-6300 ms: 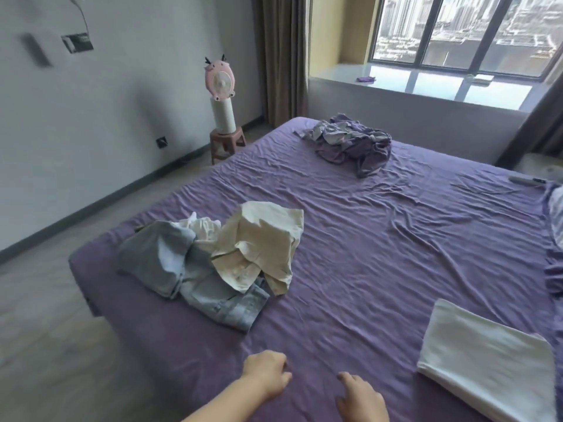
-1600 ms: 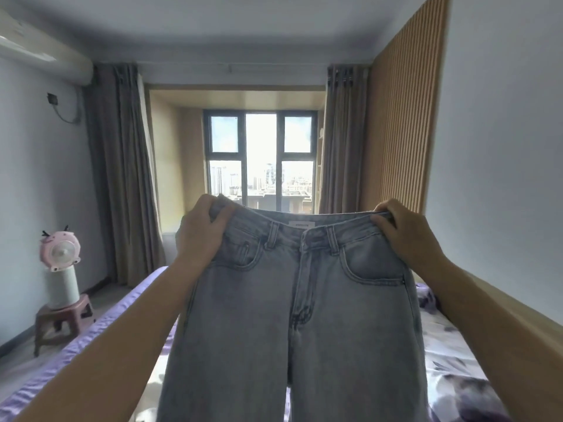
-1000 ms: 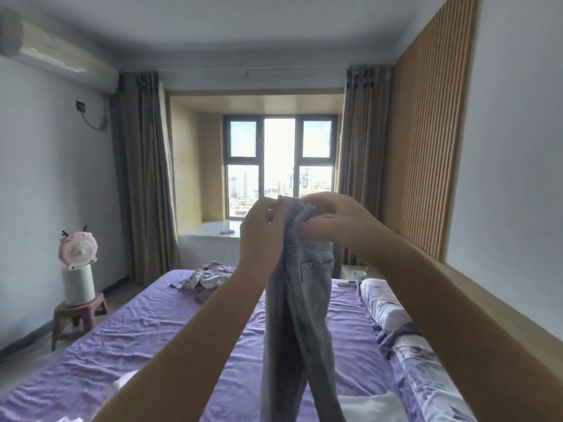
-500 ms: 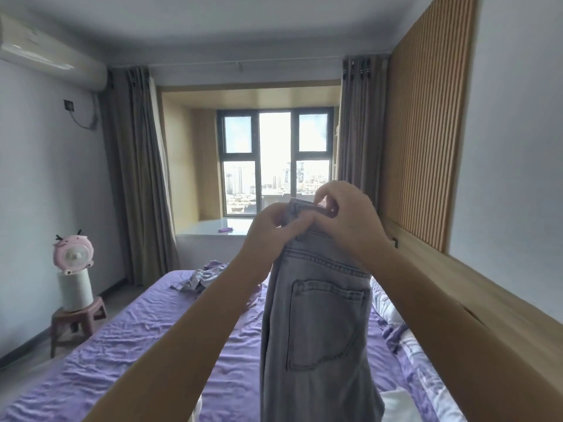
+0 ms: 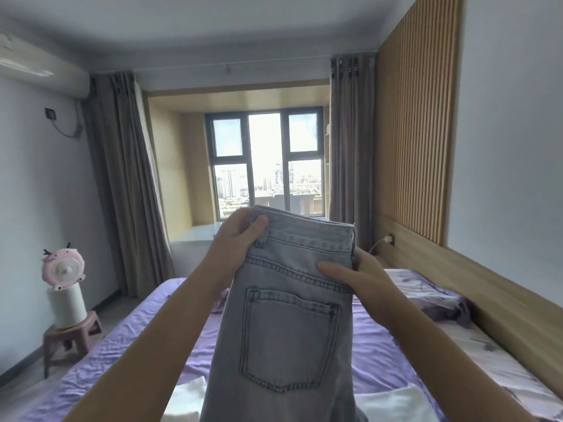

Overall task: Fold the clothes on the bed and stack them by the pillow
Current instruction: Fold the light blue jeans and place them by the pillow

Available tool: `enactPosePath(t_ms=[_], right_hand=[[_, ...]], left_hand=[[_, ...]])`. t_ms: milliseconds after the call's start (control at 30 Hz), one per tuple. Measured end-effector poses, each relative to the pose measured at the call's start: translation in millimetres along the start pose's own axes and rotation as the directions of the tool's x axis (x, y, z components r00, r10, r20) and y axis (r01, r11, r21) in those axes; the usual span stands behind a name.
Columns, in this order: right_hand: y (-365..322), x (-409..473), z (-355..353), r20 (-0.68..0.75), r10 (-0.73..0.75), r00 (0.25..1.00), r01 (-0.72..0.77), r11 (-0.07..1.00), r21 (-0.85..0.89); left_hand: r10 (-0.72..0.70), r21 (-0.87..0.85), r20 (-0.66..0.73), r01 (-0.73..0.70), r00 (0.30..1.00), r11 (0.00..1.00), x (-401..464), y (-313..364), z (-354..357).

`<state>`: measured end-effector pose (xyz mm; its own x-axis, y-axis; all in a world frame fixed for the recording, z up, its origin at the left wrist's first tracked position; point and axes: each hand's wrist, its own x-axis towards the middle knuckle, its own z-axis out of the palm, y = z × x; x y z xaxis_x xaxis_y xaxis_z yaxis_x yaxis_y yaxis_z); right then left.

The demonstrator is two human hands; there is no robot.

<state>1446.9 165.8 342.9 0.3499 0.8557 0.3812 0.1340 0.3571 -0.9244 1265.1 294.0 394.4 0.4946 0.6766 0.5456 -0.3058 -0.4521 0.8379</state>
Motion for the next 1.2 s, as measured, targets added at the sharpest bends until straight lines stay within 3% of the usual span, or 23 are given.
enactPosePath(t_ms=[133,167,200,233,300,367,400,467,567,767,900,1100,1133,1200], right_hand=[[-3,12,25,-0.073,-0.070,0.995,0.067,0.997,-0.041],[-4,15,32,-0.078,-0.091,0.993,0.085,0.994,-0.074],[-3,17,38,-0.076,-0.109,0.991,0.100,0.988,-0.115],[-1,20,44,-0.066,-0.120,0.991,0.108,0.981,-0.159],[6,23,55,-0.026,-0.136,0.990,0.124,0.959,-0.256],[12,26,63,0.008,-0.161,0.987,0.153,0.925,-0.347],[15,28,67,0.031,-0.170,0.985,0.169,0.918,-0.359],[18,30,69,0.065,-0.167,0.984,0.180,0.920,-0.349],[28,29,68,0.105,-0.095,0.990,0.120,0.956,-0.266],[76,6,34,0.204,0.066,0.977,-0.033,0.986,-0.161],[114,-14,19,0.199,0.182,0.963,-0.123,0.953,-0.276],[118,-20,19,0.110,0.075,0.991,-0.039,0.954,-0.297],[114,-18,19,0.128,0.058,0.990,-0.018,0.955,-0.297],[103,-13,23,0.208,0.011,0.978,0.060,0.941,-0.332]], left_hand=[[0.023,0.195,-0.087,-0.006,0.996,0.981,-3,2,-19],[0.074,0.315,-0.095,-0.040,0.993,0.948,-6,3,-23],[0.178,0.500,-0.091,-0.109,0.980,0.859,-8,5,-26],[0.303,0.678,-0.039,-0.197,0.952,0.708,-10,9,-28],[0.466,0.848,0.173,-0.372,0.868,0.378,-9,17,-27],[0.334,0.863,0.374,-0.457,0.865,0.217,-3,25,-19],[0.204,0.863,0.418,-0.457,0.885,0.215,0,25,-16],[0.015,0.863,0.410,-0.393,0.912,0.317,2,18,-11],[0.052,0.856,0.332,-0.324,0.942,0.403,2,-2,-11],[0.015,0.811,0.333,-0.294,0.943,0.506,5,-20,-11],[0.007,0.815,0.309,-0.269,0.951,0.513,10,-25,-15],[-0.054,0.891,0.179,-0.138,0.982,0.431,10,-26,-26],[-0.003,0.929,0.190,-0.179,0.982,0.325,10,-27,-30],[0.126,0.916,0.382,-0.393,0.916,0.083,5,-27,-30]])
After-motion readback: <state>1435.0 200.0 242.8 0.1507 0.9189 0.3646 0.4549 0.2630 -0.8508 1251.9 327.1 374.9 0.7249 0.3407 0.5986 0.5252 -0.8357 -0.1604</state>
